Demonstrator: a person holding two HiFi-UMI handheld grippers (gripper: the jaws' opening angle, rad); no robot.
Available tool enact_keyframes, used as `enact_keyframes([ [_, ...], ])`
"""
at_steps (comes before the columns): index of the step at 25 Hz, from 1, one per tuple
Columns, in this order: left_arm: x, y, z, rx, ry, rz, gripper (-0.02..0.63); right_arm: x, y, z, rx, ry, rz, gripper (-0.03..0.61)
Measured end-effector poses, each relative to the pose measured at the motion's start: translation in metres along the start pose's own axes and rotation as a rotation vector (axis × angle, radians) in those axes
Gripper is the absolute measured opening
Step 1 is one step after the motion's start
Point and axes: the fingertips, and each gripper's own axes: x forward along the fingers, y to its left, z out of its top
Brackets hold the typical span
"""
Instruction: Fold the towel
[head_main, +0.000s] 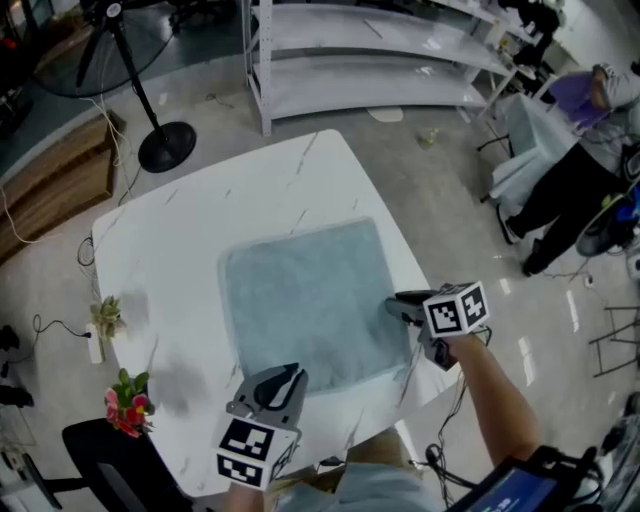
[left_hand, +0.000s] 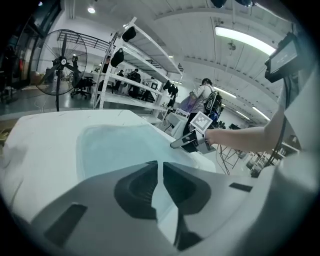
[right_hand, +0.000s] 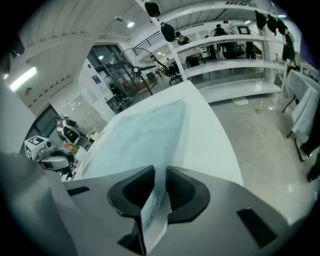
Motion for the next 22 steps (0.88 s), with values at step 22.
enact_keyframes([
  [22,-0.091,0.032,0.01,-0.079,-0.163,0.07,0.038,0.001,0.208,0.107,-0.455,-0.035,0.009,0.038],
])
